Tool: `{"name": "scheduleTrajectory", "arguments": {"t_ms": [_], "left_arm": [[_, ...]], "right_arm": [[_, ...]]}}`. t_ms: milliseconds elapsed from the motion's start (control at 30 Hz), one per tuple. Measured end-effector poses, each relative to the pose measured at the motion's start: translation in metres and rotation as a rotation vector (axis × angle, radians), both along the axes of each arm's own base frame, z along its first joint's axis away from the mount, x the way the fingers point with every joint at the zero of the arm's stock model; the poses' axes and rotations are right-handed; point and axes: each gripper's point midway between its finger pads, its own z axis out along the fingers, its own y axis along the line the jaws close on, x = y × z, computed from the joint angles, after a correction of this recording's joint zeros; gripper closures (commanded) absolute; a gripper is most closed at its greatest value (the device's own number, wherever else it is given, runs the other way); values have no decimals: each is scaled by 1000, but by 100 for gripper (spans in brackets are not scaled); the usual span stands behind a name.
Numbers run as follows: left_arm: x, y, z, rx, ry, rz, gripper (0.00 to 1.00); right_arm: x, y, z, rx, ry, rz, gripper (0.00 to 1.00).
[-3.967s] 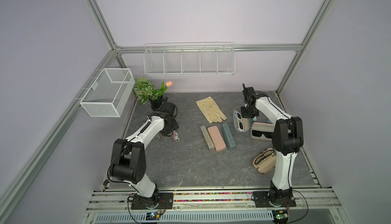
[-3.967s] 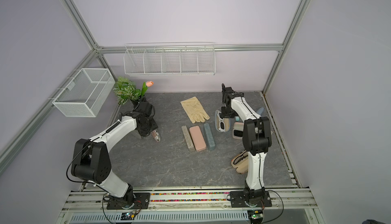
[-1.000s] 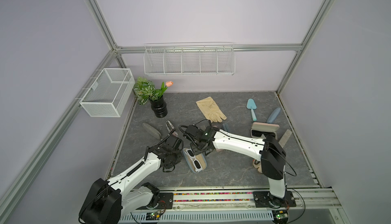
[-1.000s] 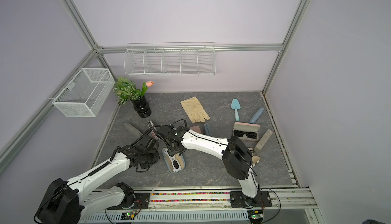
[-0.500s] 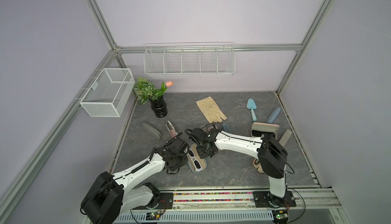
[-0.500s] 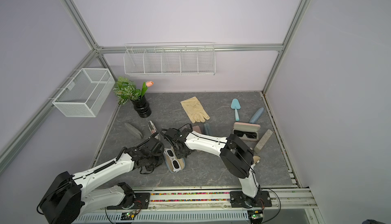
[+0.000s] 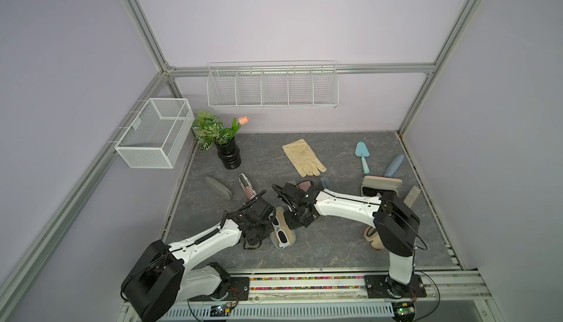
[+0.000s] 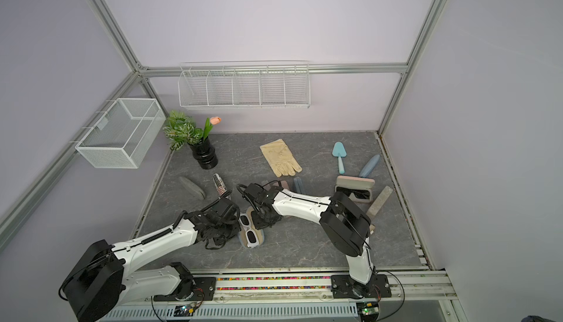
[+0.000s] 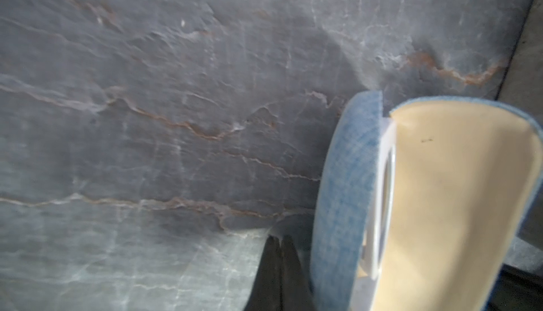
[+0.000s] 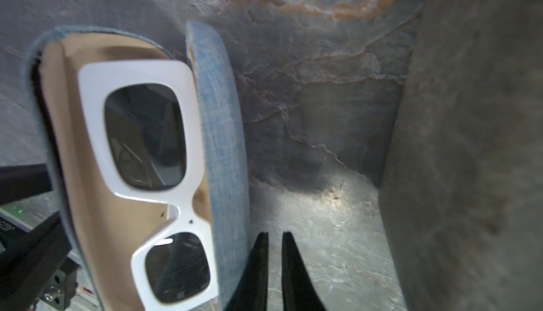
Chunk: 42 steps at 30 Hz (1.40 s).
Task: Close the glasses case
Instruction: Close the glasses case at the center of the board.
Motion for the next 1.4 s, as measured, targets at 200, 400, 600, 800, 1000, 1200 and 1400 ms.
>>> {"name": "scheduleTrajectory", "arguments": {"t_ms": [200, 400, 600, 800, 1000, 1200, 1400], "left_arm": [[-1, -1, 0, 3, 1, -1, 100], [3, -4, 5, 4, -7, -4, 100], [5, -4, 6, 30, -4, -5, 100], [2, -3, 1, 55, 18, -9, 100], [8, -9, 9, 43, 3, -11, 100], [16, -24, 19, -3, -32, -31, 100], [16, -25, 18, 2, -29, -33, 100]], "right_arm": [[0, 1, 0, 10, 9, -3, 85], [0, 3, 3, 14, 10, -2, 85], [2, 7, 9, 25, 3, -2, 84], [1, 10, 12, 30, 1, 4, 84], [-2, 14, 10, 25, 5, 14, 84], [-4, 35, 19, 99, 17, 29, 84], [-4, 36, 19, 102, 15, 22, 80]]}}
